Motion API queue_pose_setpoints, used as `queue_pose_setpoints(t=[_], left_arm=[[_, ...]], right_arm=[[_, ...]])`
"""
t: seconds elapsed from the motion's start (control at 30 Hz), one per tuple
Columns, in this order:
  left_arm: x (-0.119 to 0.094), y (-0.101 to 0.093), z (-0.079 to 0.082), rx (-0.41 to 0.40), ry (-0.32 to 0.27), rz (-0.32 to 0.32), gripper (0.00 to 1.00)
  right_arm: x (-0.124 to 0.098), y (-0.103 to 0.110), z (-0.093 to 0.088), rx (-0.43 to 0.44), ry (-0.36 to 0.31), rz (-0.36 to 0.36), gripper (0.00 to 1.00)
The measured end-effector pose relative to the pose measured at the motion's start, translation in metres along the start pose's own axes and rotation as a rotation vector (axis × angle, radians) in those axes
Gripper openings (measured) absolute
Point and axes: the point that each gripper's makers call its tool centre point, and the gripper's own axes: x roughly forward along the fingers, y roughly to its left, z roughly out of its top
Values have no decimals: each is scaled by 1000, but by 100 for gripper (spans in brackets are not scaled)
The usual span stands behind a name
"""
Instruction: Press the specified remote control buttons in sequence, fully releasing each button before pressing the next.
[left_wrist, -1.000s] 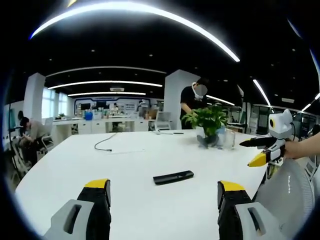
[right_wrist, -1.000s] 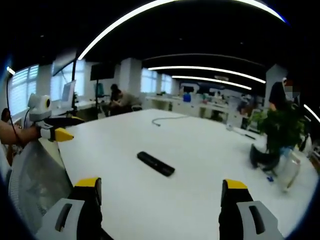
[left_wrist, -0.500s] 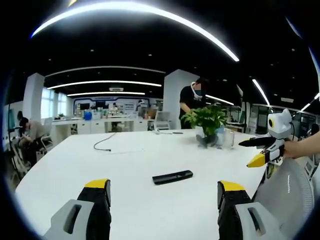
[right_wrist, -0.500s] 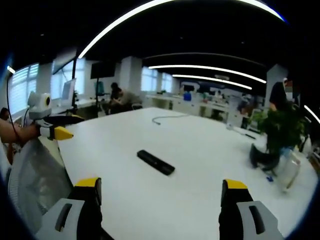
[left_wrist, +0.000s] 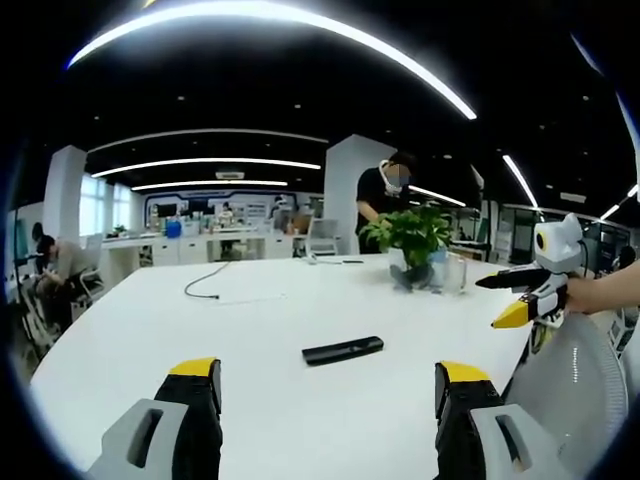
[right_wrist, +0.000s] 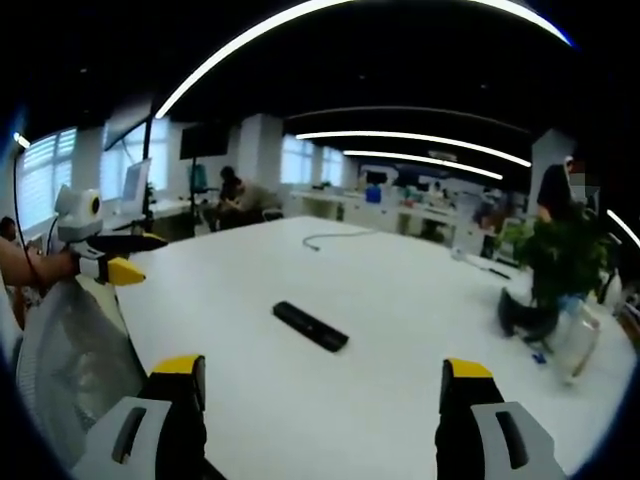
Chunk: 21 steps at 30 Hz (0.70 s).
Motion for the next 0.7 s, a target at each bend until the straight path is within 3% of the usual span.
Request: queue_pose_setpoints(t=[0.7], left_arm=[[0,-3,0,-4,-4,-13,91]], right_arm=[[-1,-4,-1,16,2,-20,96]])
